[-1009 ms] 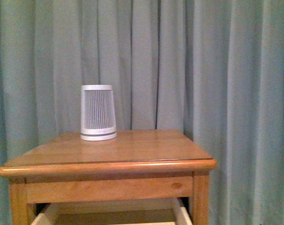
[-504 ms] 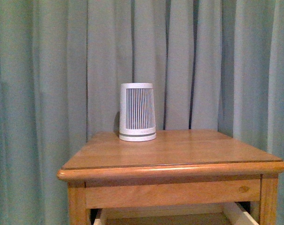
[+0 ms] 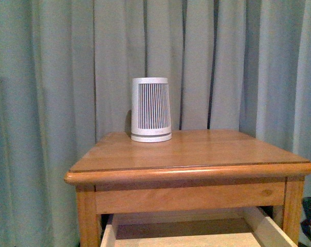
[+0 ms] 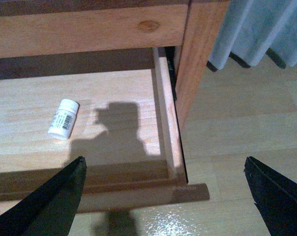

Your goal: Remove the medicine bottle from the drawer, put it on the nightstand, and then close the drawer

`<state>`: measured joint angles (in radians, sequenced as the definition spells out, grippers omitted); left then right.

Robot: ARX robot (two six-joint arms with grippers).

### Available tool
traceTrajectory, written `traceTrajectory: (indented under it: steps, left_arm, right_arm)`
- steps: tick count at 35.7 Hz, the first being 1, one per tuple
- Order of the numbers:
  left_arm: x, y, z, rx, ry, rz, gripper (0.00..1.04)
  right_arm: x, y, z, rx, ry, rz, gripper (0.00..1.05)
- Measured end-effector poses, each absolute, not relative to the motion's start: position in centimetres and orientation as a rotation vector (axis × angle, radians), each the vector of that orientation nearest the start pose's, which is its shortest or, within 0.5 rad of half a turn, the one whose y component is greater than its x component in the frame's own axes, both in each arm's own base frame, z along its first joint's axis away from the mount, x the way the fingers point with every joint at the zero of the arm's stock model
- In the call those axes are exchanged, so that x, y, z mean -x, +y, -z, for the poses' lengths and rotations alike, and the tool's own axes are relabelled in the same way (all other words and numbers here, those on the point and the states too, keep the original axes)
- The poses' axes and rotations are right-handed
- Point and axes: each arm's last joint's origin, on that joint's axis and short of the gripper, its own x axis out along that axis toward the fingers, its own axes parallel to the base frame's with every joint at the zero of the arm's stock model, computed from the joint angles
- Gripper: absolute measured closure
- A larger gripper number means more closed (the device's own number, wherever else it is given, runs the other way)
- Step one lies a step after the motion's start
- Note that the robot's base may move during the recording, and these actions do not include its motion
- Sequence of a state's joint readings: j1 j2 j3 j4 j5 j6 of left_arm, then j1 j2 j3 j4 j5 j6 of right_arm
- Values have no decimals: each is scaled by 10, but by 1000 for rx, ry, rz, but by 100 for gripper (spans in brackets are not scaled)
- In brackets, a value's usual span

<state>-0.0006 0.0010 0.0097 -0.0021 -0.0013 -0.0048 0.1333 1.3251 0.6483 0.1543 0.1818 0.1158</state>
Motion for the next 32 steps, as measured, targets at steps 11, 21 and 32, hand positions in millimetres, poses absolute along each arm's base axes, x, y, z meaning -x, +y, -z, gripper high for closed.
traceTrajectory:
  steps: [11, 21, 32]
  left_arm:
    - [-97, 0, -167, 5, -7, -1, 7]
    - [-97, 0, -167, 5, -7, -1, 7]
    - [-97, 0, -167, 5, -7, 0, 7]
  right_arm:
    - [-322, 53, -199, -12, 600, 14, 7]
    - [-358, 86, -165, 13, 693, -35, 7]
    - [-380, 103, -136, -13, 749, -33, 7]
